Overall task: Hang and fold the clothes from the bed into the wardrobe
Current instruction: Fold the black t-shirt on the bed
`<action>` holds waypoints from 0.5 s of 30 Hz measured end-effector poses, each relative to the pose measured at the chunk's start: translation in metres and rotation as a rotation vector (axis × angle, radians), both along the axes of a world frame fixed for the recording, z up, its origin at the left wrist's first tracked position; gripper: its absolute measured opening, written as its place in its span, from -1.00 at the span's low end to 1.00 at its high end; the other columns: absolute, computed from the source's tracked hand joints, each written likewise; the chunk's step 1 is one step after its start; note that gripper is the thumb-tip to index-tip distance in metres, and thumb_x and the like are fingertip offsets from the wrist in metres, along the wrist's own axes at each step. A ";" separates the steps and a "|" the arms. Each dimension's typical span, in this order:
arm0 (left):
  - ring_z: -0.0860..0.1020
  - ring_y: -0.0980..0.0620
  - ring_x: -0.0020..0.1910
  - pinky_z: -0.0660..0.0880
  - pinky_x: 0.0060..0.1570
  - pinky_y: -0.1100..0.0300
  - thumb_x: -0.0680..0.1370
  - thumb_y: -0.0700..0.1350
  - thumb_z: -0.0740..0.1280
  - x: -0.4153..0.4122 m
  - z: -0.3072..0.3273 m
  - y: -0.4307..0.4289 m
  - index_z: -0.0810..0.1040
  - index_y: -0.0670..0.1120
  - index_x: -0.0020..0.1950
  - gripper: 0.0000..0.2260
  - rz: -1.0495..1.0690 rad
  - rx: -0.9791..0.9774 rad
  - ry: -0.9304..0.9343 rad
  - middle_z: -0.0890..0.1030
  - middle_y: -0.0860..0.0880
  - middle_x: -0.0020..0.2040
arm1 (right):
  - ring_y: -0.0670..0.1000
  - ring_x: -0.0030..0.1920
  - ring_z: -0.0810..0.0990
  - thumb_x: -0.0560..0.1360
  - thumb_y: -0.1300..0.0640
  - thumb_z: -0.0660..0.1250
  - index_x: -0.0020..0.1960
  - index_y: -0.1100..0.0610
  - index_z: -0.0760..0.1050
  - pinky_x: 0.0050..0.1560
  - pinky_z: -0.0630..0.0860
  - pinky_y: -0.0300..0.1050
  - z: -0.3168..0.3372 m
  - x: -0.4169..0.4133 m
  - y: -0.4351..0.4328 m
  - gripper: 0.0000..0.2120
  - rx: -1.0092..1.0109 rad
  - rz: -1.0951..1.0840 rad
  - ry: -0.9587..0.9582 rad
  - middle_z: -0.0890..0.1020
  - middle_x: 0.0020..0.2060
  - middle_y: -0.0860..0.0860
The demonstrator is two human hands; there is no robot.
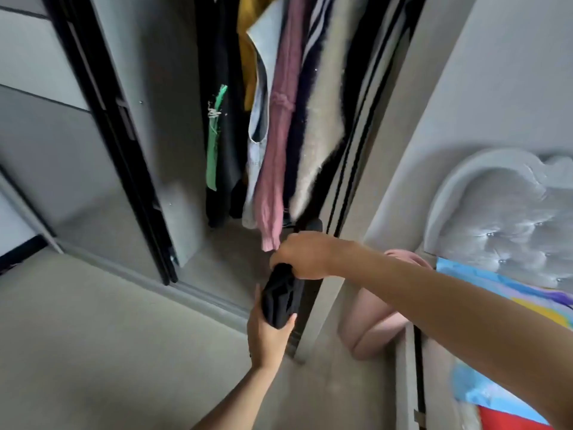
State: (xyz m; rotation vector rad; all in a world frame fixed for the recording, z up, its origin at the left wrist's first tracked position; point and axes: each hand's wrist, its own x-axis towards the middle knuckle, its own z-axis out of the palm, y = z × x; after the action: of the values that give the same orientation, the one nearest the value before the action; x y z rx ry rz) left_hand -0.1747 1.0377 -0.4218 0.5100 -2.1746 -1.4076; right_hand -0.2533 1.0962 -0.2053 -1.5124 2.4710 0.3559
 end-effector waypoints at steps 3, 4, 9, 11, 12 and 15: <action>0.61 0.00 -0.26 0.39 -0.33 0.38 0.26 -0.33 0.56 0.003 0.011 -0.067 0.53 -0.02 0.08 -0.53 0.114 -0.146 0.072 0.68 -0.07 -0.16 | 0.18 0.05 0.55 0.40 0.40 0.22 0.12 0.22 0.56 0.03 0.50 0.11 -0.007 -0.003 -0.031 -0.66 -0.165 0.145 -0.033 0.62 0.01 0.16; 0.61 -0.03 -0.36 0.40 -0.42 0.32 0.23 -0.34 0.56 0.003 0.013 -0.093 0.59 -0.07 -0.05 -0.63 0.163 -0.210 0.072 0.67 -0.06 -0.27 | 0.21 0.02 0.59 0.33 0.41 0.24 0.06 0.24 0.59 -0.01 0.55 0.12 -0.012 -0.006 -0.043 -0.65 -0.230 0.233 0.004 0.63 -0.03 0.19; 0.52 -0.04 -0.54 0.34 -0.57 0.28 0.06 -0.37 0.51 -0.002 0.008 -0.187 0.56 -0.07 -0.39 -0.72 0.111 -0.539 -0.092 0.54 0.01 -0.50 | 0.11 -0.07 0.68 0.08 0.29 0.27 -0.07 0.16 0.66 -0.15 0.60 -0.05 -0.062 -0.024 -0.060 -0.56 -0.398 0.357 0.114 0.68 -0.10 0.12; 0.52 -0.01 -0.51 0.36 -0.55 0.27 0.09 -0.36 0.46 -0.006 -0.002 -0.212 0.54 -0.05 -0.39 -0.75 0.057 -0.661 -0.153 0.53 0.04 -0.48 | 0.11 -0.03 0.67 0.14 0.28 0.30 -0.04 0.15 0.65 -0.11 0.62 -0.03 -0.090 -0.035 -0.066 -0.59 -0.418 0.339 0.064 0.67 -0.05 0.13; 0.54 -0.01 -0.49 0.39 -0.54 0.26 0.15 -0.32 0.38 -0.008 -0.011 -0.223 0.56 -0.07 -0.38 -0.82 0.024 -0.721 -0.165 0.54 0.04 -0.46 | 0.11 -0.01 0.67 0.13 0.29 0.39 -0.02 0.14 0.65 -0.08 0.62 -0.02 -0.105 -0.041 -0.069 -0.59 -0.421 0.324 0.029 0.67 -0.03 0.13; 0.56 -0.02 -0.46 0.43 -0.53 0.27 0.24 -0.21 0.10 -0.018 -0.033 -0.247 0.58 -0.09 -0.36 -0.75 -0.044 -0.771 -0.195 0.57 0.02 -0.43 | 0.04 0.01 0.66 -0.05 0.25 0.62 0.03 0.06 0.62 -0.01 0.58 -0.11 -0.152 -0.057 -0.080 -0.37 -0.424 0.240 -0.108 0.66 0.01 0.07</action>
State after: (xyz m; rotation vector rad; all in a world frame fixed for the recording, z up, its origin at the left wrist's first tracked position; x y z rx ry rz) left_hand -0.1929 0.7906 -0.4550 0.3095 -2.6578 -0.4554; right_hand -0.3106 1.0166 -0.3575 -1.9375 2.3844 -0.2261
